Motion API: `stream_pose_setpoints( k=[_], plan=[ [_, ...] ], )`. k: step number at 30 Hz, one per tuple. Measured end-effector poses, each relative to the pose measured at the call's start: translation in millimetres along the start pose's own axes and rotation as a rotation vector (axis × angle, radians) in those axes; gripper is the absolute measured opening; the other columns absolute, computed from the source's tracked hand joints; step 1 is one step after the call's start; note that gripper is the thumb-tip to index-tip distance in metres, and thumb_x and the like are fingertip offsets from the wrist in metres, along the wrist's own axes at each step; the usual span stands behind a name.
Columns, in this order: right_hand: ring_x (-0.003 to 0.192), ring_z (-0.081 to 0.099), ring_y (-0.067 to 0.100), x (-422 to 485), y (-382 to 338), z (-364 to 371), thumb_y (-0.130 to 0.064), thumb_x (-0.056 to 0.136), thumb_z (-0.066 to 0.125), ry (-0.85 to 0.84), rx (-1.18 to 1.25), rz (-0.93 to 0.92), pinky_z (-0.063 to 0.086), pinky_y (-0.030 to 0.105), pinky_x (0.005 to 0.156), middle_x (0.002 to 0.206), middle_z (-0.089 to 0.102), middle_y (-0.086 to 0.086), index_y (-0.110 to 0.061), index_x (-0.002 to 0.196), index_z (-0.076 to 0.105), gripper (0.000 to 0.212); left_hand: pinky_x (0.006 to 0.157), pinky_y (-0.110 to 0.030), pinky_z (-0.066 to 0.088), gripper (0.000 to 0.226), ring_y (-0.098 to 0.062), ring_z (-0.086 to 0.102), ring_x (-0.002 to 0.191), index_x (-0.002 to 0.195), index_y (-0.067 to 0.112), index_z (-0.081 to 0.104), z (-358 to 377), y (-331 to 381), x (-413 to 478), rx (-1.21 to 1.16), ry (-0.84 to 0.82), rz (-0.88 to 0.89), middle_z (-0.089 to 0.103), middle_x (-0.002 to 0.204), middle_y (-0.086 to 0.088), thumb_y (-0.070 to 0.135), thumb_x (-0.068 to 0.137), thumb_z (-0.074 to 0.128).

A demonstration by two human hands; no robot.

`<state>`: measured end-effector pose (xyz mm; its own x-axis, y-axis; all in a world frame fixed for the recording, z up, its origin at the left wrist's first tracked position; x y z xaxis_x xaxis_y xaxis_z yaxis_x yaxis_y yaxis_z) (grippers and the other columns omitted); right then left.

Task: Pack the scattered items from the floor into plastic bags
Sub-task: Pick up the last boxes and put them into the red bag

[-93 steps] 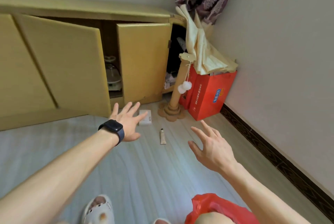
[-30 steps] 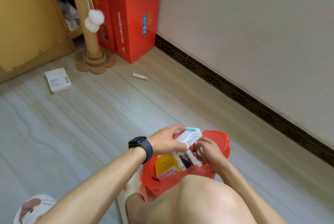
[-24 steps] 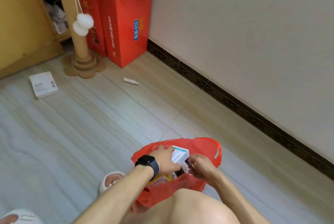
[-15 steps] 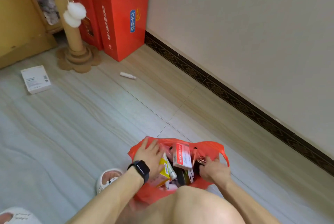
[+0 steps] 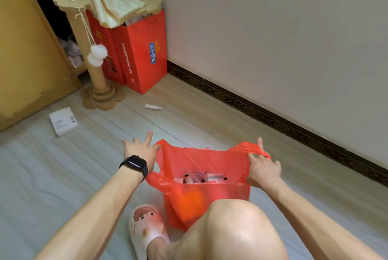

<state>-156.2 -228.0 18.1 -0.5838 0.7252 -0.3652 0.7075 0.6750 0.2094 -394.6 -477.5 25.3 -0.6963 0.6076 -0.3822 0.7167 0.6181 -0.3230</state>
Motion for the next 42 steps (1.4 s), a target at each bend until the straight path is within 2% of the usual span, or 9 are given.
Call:
stream_pose_setpoints(
  k=[7,13,18,21,28,32,35,38,42],
  plan=[
    [0.142,0.036,0.024,4,-30,-46,-0.042,0.075,0.068,-0.041,-0.063,-0.027,0.030,0.050,0.109,0.162,-0.020,0.012,-0.032,0.152,0.022,0.091,0.110,-0.065,0.015,0.068,-0.037,0.023,0.142,0.149,0.046,0.022,-34,-44,-17,-0.009,-0.013,-0.122,-0.008,0.163,-0.004,0.032,0.088,0.050],
    [0.126,0.053,0.020,-11,-53,3,-0.041,0.078,0.064,-0.228,-0.237,-0.137,0.044,0.039,0.098,0.135,0.055,-0.001,-0.029,0.143,0.037,0.072,0.111,-0.057,0.023,0.057,-0.027,0.013,0.147,0.142,0.036,0.041,24,-18,-37,-0.192,-0.091,0.068,-0.003,0.163,-0.004,0.032,0.086,0.053],
    [0.102,0.065,0.023,-8,-88,-22,-0.027,0.071,0.075,0.094,-0.276,-0.309,0.045,0.031,0.073,0.111,0.063,0.003,-0.019,0.115,0.057,0.048,0.117,-0.057,0.004,0.053,-0.025,-0.002,0.150,0.138,0.024,0.049,16,8,-30,-0.172,0.113,0.223,-0.002,0.163,-0.008,0.031,0.086,0.051],
    [0.049,0.057,0.027,-20,-117,-41,-0.009,0.048,0.078,0.443,-0.220,-0.485,0.041,0.031,0.046,0.065,0.056,0.007,-0.013,0.071,0.061,0.028,0.118,-0.056,0.000,0.044,-0.026,0.009,0.149,0.130,0.020,0.055,8,29,-17,-0.150,0.291,0.339,0.020,0.160,-0.010,0.028,0.087,0.049],
    [0.063,0.059,0.027,-22,-171,-40,-0.004,0.074,0.051,0.822,-0.264,-0.871,0.038,0.049,0.098,0.059,0.052,0.000,-0.015,0.070,0.062,0.016,0.118,-0.050,0.004,0.029,-0.029,0.051,0.121,0.116,0.020,0.061,31,29,36,-0.167,0.200,0.273,0.065,0.118,-0.003,0.028,0.096,0.041],
    [0.114,0.064,0.030,46,-171,-6,-0.020,0.077,0.052,0.552,-0.393,-1.030,0.017,0.050,0.112,0.103,0.072,0.005,-0.017,0.096,0.074,0.029,0.113,-0.047,0.015,0.033,-0.030,0.049,0.119,0.125,0.020,0.057,59,13,59,-0.161,0.139,0.182,0.058,0.125,-0.007,0.025,0.094,0.046],
    [0.147,0.028,0.029,104,-142,11,-0.060,0.063,0.067,0.190,-0.543,-0.825,0.005,0.060,0.115,0.145,0.052,0.011,-0.020,0.141,0.054,0.088,0.115,-0.052,0.005,0.060,-0.031,0.038,0.130,0.144,0.028,0.037,85,0,61,-0.208,0.088,0.168,0.038,0.146,-0.008,0.041,0.088,0.056],
    [0.149,-0.021,0.024,127,-109,18,-0.093,0.061,0.041,-0.077,-0.525,-0.616,-0.014,0.062,0.115,0.165,0.014,-0.001,-0.024,0.158,0.004,0.125,0.110,-0.066,-0.012,0.107,-0.033,0.027,0.141,0.152,0.040,-0.013,114,-6,56,-0.159,-0.029,0.202,0.000,0.163,-0.007,0.050,0.079,0.065],
    [0.146,-0.029,0.025,116,-90,40,-0.102,0.053,0.031,-0.176,-0.386,-0.539,-0.015,0.060,0.116,0.166,0.009,-0.003,-0.025,0.158,0.000,0.133,0.106,-0.068,-0.016,0.123,-0.029,0.024,0.144,0.144,0.046,-0.030,131,1,50,-0.285,-0.126,0.257,-0.004,0.163,-0.006,0.053,0.073,0.070]
  ],
)
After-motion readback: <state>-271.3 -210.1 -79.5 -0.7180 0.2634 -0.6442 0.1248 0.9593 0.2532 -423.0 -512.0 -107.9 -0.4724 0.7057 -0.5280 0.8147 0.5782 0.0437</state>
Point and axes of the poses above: each hand's wrist, its own x-axis towards the middle knuckle, its own z-axis out of the palm, y = z × x, the point moved 5 cm from there along x, towards the middle knuckle
